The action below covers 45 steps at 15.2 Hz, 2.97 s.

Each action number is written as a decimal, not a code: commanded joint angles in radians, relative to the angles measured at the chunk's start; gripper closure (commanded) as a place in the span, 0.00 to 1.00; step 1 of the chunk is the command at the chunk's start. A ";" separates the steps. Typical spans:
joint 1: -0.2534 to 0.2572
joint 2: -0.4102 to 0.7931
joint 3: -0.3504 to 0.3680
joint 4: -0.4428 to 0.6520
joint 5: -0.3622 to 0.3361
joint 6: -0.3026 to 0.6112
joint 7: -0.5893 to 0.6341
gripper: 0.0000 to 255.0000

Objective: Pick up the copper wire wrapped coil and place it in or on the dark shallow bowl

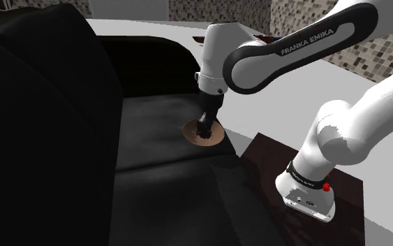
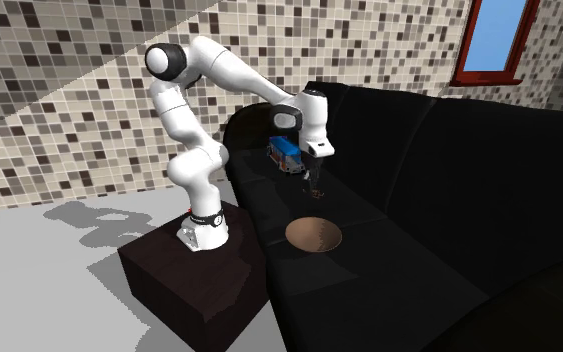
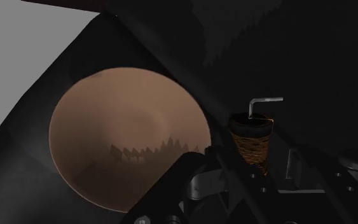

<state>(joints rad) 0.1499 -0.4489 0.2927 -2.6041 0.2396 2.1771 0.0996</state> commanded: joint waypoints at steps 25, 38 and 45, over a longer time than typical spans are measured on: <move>-0.117 0.230 -0.140 -0.009 -0.084 0.214 -0.214 1.00; -0.120 0.177 -0.147 0.018 -0.088 0.135 -0.213 0.00; -0.123 0.137 -0.152 0.048 -0.092 0.065 -0.213 0.00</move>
<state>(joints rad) 0.0272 -0.3114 0.1405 -2.5567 0.1478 2.2429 -0.1132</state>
